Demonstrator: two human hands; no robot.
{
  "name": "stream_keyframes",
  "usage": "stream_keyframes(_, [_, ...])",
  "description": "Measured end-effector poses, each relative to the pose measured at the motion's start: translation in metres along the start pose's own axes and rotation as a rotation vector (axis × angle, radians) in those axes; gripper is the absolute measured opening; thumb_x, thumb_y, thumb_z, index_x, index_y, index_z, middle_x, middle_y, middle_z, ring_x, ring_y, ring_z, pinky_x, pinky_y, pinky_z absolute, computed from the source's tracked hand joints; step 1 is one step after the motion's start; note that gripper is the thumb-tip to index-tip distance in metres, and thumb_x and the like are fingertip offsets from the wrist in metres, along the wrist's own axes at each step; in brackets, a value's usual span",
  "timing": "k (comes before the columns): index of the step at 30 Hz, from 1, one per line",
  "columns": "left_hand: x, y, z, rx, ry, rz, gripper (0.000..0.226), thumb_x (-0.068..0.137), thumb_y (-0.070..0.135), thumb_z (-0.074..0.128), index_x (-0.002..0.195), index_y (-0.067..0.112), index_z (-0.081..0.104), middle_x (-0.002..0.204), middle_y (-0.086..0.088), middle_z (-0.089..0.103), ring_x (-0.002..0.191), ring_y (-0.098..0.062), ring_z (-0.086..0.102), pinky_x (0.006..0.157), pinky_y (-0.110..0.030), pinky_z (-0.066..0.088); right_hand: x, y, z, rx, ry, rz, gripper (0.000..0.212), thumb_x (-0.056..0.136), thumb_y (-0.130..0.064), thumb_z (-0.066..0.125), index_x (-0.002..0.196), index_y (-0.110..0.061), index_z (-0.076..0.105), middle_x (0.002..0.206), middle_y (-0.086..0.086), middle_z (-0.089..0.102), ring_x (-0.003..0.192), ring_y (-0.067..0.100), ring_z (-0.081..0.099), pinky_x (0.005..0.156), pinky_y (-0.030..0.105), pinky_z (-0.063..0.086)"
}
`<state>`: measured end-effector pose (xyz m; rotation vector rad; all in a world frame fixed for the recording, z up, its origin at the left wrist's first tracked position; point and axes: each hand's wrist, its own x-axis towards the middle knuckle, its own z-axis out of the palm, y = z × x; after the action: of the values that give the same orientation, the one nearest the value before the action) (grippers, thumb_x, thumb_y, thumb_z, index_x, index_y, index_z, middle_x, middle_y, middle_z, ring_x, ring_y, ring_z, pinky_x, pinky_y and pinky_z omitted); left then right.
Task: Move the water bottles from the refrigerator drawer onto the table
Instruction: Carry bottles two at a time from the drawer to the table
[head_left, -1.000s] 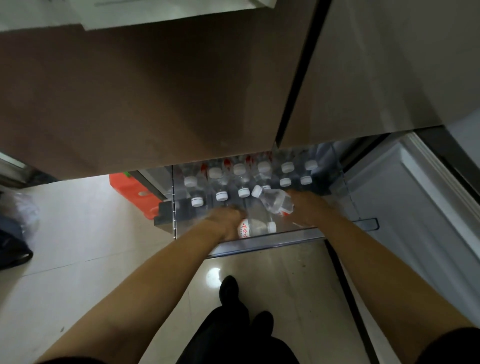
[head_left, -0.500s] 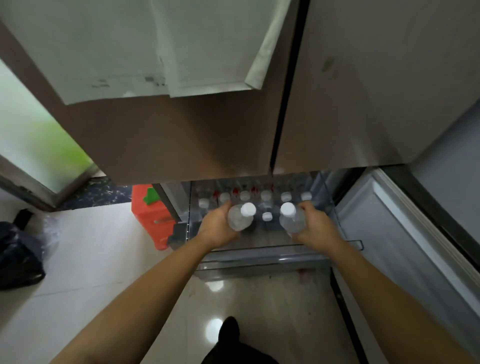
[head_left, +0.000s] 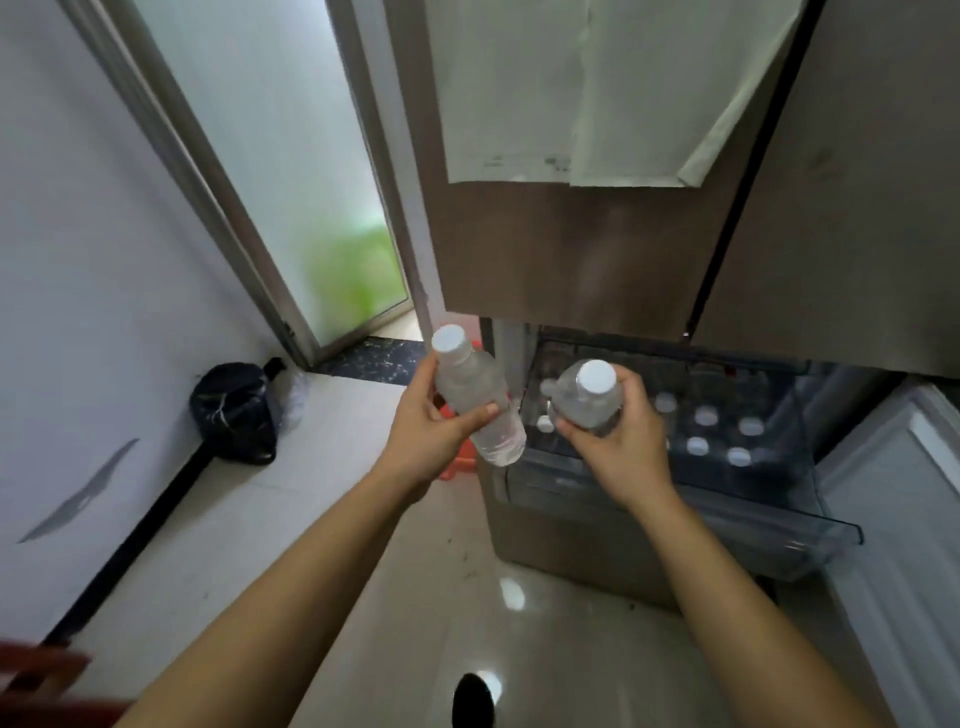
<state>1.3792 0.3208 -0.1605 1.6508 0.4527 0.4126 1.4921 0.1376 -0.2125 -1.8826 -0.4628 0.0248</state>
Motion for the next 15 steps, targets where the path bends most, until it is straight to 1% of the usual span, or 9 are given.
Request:
stream_keyframes(2, [-0.019,0.002,-0.034,0.036,0.067,-0.005,0.067,0.077,0.005,0.082,0.133,0.025,0.050,0.125,0.004,0.066,0.114,-0.012,0.063,0.093,-0.030,0.054,-0.009,-0.018,0.031,0.015,-0.075,-0.031,0.072,0.070,-0.019,0.090,0.130,-0.026,0.050,0.116,-0.011,0.058,0.108,0.012,0.054,0.087,0.029,0.046])
stream_keyframes(3, [-0.029,0.001,-0.052,0.046,0.107,-0.014,0.068,0.077,0.003,0.081,0.133,0.025,0.050,0.125,0.004,0.065,0.114,-0.012,0.063,0.091,-0.029,0.054,-0.014,-0.028,0.047,0.017,-0.121,-0.049,0.073,0.070,-0.019,0.090,0.131,-0.027,0.050,0.117,-0.011,0.059,0.109,0.012,0.054,0.088,0.031,0.047])
stream_keyframes(6, [-0.065,-0.001,-0.112,0.060,0.251,-0.032,0.066,0.077,-0.004,0.078,0.130,0.025,0.052,0.119,0.002,0.068,0.108,-0.013,0.064,0.081,-0.021,0.053,-0.035,-0.060,0.099,0.042,-0.247,-0.145,0.075,0.070,-0.015,0.087,0.131,-0.035,0.048,0.123,-0.006,0.062,0.112,0.017,0.058,0.094,0.041,0.051])
stream_keyframes(7, [-0.080,-0.002,-0.135,0.051,0.303,-0.036,0.065,0.077,-0.005,0.077,0.130,0.024,0.052,0.117,0.002,0.068,0.106,-0.013,0.065,0.081,-0.020,0.054,-0.043,-0.072,0.117,0.065,-0.285,-0.171,0.077,0.070,-0.012,0.086,0.131,-0.037,0.046,0.124,-0.005,0.062,0.112,0.018,0.058,0.095,0.042,0.051])
stream_keyframes(8, [-0.095,-0.003,-0.159,0.035,0.349,-0.036,0.065,0.078,-0.007,0.076,0.130,0.024,0.052,0.116,0.003,0.069,0.105,-0.012,0.066,0.082,-0.021,0.054,-0.053,-0.085,0.137,0.085,-0.323,-0.197,0.078,0.071,-0.010,0.085,0.133,-0.037,0.045,0.124,-0.005,0.061,0.112,0.018,0.058,0.095,0.040,0.050])
stream_keyframes(10, [-0.126,-0.005,-0.210,0.019,0.438,-0.043,0.064,0.080,-0.007,0.074,0.130,0.026,0.051,0.118,0.004,0.067,0.106,-0.010,0.065,0.088,-0.027,0.054,-0.076,-0.115,0.178,0.105,-0.388,-0.256,0.077,0.075,-0.010,0.083,0.137,-0.032,0.043,0.124,-0.003,0.060,0.112,0.019,0.058,0.094,0.032,0.047])
stream_keyframes(11, [-0.143,-0.007,-0.239,0.020,0.479,-0.049,0.066,0.080,-0.006,0.075,0.132,0.027,0.050,0.121,0.004,0.066,0.108,-0.009,0.064,0.093,-0.031,0.053,-0.088,-0.130,0.201,0.109,-0.416,-0.291,0.077,0.077,-0.013,0.081,0.139,-0.032,0.042,0.127,-0.002,0.060,0.114,0.021,0.057,0.095,0.032,0.046])
stream_keyframes(13, [-0.180,-0.014,-0.298,0.054,0.554,-0.062,0.071,0.081,0.002,0.077,0.138,0.029,0.045,0.129,0.000,0.061,0.116,-0.017,0.061,0.101,-0.042,0.050,-0.117,-0.160,0.248,0.113,-0.471,-0.345,0.077,0.079,-0.017,0.079,0.142,-0.035,0.038,0.134,-0.003,0.057,0.121,0.018,0.054,0.099,0.032,0.044])
stream_keyframes(15, [-0.221,-0.024,-0.358,0.110,0.639,-0.058,0.072,0.079,0.011,0.080,0.136,0.037,0.044,0.132,-0.002,0.058,0.121,-0.023,0.057,0.104,-0.052,0.048,-0.150,-0.192,0.299,0.108,-0.514,-0.392,0.075,0.082,-0.018,0.077,0.144,-0.033,0.037,0.137,-0.004,0.053,0.121,0.014,0.051,0.099,0.028,0.040])
